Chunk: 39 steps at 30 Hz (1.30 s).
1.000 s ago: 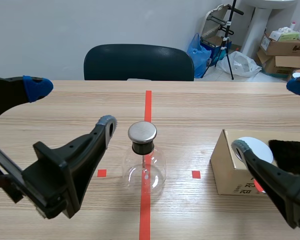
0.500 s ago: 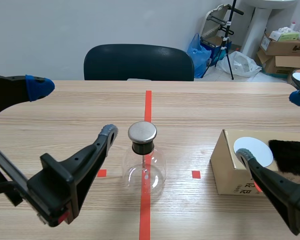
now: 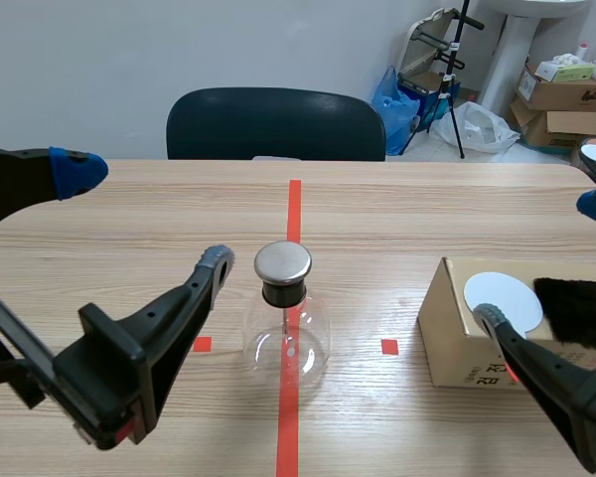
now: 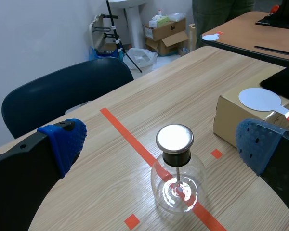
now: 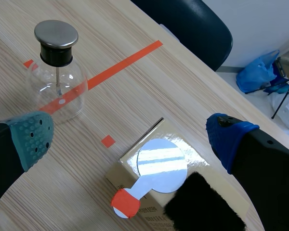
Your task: Do the electroscope experiment
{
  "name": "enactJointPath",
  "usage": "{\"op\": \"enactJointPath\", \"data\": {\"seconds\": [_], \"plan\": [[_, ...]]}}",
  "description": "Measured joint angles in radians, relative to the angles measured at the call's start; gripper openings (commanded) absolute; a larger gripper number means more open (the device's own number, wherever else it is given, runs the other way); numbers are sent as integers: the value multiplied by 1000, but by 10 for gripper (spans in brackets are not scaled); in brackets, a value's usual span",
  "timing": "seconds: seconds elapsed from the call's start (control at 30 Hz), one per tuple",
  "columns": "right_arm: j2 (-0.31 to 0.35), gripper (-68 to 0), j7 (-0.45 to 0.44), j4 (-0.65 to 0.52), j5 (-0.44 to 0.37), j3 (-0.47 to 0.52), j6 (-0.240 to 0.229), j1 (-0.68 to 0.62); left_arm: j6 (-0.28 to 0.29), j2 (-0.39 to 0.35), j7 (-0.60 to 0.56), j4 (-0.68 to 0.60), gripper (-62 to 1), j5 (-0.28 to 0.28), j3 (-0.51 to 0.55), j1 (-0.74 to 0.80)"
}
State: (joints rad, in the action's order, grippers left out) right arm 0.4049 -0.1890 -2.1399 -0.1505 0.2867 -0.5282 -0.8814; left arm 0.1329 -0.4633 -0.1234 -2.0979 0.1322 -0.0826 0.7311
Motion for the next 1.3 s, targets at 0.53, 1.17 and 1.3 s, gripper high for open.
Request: {"op": "enactJointPath", "data": {"seconds": [0.53,1.17,1.3], "plan": [[0,4,-4,0,0,0,0,0,0,0,0,0,14,3,0,0],[0,4,-31,0,0,0,0,5,0,0,4,0,14,3,0,0],[0,4,-31,0,0,0,0,5,0,0,4,0,14,3,0,0]]}}
